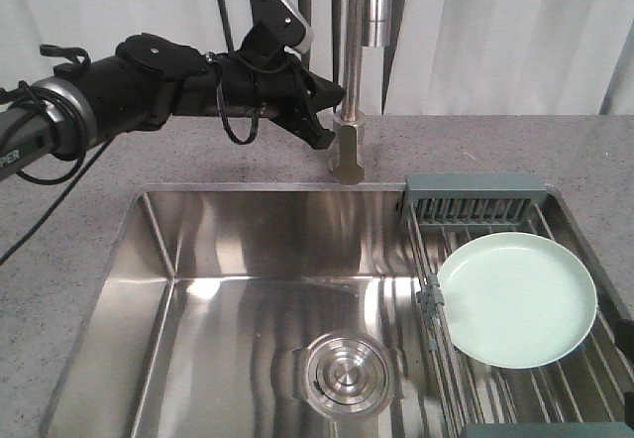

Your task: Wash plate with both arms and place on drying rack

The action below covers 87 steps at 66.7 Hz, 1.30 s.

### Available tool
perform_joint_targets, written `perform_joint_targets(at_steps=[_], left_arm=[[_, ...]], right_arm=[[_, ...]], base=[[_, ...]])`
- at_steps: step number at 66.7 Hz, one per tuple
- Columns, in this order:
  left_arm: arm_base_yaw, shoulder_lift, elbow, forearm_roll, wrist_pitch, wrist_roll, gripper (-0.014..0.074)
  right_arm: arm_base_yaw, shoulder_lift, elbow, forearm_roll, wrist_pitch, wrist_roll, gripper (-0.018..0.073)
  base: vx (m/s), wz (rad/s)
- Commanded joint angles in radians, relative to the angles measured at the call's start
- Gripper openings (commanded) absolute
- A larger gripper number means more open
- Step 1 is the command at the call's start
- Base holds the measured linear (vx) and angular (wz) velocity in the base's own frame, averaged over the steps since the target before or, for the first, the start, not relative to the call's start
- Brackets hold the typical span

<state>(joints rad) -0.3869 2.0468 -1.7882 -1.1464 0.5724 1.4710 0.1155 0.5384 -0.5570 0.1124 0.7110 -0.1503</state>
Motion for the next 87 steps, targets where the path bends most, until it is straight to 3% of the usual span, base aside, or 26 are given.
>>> perform_joint_targets(at_steps=[1, 12, 23, 29, 38, 46, 61, 87], left_arm=[[0.001, -0.109, -0.032, 0.131, -0.054, -0.219, -0.0007], [0.035, -0.177, -0.032, 0.493, -0.03, -0.652, -0.0007], [0.119, -0.246, -0.028, 0.853, 0.141, -1.26, -0.0007], [0.137, -0.306, 0.039, 1.027, 0.16, -1.383, -0.0007], [0.137, -0.429, 0.221, 1.113, 0.095, -1.448, -0.0007], [0.137, -0.55, 0.393, 1.113, 0.025, -1.455, -0.0007], [0.156, -0.809, 0.685, 1.113, 0.002, -1.48, -0.0007], [0.164, -1.232, 1.036, 1.113, 0.005, -1.521, -0.0007]], right_arm=[[0.0, 0.001, -0.026, 0.0, -0.065, -0.003, 0.0319], [0.0, 0.001, -0.026, 0.0, -0.065, -0.003, 0.0319], [0.0, 0.001, -0.026, 0.0, -0.065, -0.003, 0.0319], [0.0, 0.001, -0.026, 0.0, -0.065, -0.003, 0.0319], [0.0, 0.001, -0.026, 0.0, -0.065, -0.003, 0.0319], [0.0, 0.001, -0.026, 0.0, -0.065, -0.003, 0.0319], [0.0, 0.001, -0.026, 0.0, -0.065, -0.003, 0.0319], [0.0, 0.001, -0.026, 0.0, -0.065, -0.003, 0.0319]], base=[[0.0, 0.0], [0.0, 0.0], [0.0, 0.0], [0.0, 0.0], [0.0, 0.0], [0.0, 0.0], [0.0, 0.0], [0.0, 0.0]])
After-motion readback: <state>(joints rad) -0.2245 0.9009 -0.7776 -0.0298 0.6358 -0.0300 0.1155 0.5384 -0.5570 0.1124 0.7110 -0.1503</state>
